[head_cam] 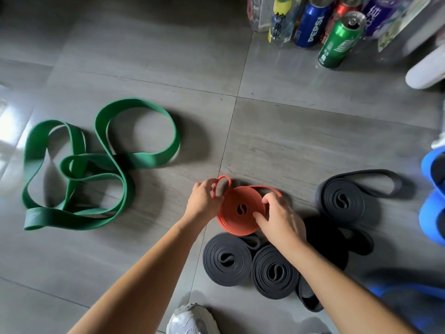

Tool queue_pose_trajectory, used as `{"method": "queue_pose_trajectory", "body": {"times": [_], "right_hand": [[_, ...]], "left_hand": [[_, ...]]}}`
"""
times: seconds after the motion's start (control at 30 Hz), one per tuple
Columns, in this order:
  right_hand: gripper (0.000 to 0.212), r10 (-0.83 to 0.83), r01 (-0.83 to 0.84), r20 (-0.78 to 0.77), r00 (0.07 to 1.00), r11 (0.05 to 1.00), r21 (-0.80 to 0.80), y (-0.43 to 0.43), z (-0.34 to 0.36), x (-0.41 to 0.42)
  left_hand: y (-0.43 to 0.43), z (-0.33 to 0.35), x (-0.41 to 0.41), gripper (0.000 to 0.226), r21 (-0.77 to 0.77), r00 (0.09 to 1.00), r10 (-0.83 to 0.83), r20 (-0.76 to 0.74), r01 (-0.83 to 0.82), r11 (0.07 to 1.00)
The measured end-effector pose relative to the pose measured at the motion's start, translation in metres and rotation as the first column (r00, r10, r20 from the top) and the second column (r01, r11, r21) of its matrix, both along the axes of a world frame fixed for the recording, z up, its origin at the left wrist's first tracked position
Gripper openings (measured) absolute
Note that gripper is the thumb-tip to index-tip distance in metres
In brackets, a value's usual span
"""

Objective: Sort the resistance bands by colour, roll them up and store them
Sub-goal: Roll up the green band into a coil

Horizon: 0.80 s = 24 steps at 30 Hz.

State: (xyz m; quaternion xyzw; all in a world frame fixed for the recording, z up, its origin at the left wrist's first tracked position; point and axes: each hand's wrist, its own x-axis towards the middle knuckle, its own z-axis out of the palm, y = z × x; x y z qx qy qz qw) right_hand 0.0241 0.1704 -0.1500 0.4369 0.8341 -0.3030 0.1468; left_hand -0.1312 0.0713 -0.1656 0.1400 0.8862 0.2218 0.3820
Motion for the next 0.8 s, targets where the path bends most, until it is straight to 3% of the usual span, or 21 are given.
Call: {"method": "queue_pose_trajectory", "body": {"times": [0.1,0.17,0.27,0.33,0.4,0.5,0.67,0.73,0.8], "right_hand": [[0.034,-0.068,0.067,-0.004,0.998,0.997,-0.048,0.002,0.001,0.001],[0.035,-0.076,0.076,0.005,0.997,0.995,-0.065,0.002,0.002,0.003],[0.034,-0.056,0.056,0.004,0.998,0.996,-0.076,0.000,0.003,0.005],[0.034,-0.037,0.037,-0.004,0.999,0.995,-0.093,-0.002,0.006,0.005],[0.034,-0.016,0.014,-0.014,1.000,0.994,-0.108,-0.006,0.008,0.003],[0.034,0.018,-0.022,-0.033,0.999,0.992,-0.126,-0.011,0.015,-0.002],[0.031,0.058,-0.067,-0.063,0.996,0.986,-0.153,-0.017,0.036,-0.005],[0.029,0.081,-0.090,-0.064,0.995,0.985,-0.149,-0.018,0.048,0.000],[0.030,0.119,-0.126,-0.055,0.991,0.983,-0.137,-0.021,0.065,0.006]], "left_hand": [[-0.011,-0.002,-0.009,0.062,-0.028,0.995,0.076,0.062,-0.074,0.997],[-0.023,-0.002,-0.016,0.060,-0.045,0.998,0.066,0.010,-0.066,0.997],[-0.049,0.009,-0.027,0.047,-0.038,0.970,0.018,-0.244,-0.028,0.999],[-0.073,0.017,-0.037,0.047,-0.031,0.880,0.025,-0.474,-0.045,0.999],[-0.098,0.020,-0.048,0.055,-0.066,0.825,0.089,-0.558,-0.151,0.986],[-0.128,0.020,-0.061,0.056,-0.201,0.874,0.171,-0.456,-0.287,0.937],[-0.158,0.036,-0.072,0.010,-0.486,0.954,-0.029,-0.298,-0.125,0.865],[-0.167,0.049,-0.072,0.007,-0.508,0.966,-0.064,-0.249,-0.074,0.858],[-0.176,0.067,-0.066,0.011,-0.426,0.959,-0.062,-0.276,-0.064,0.902]]}}
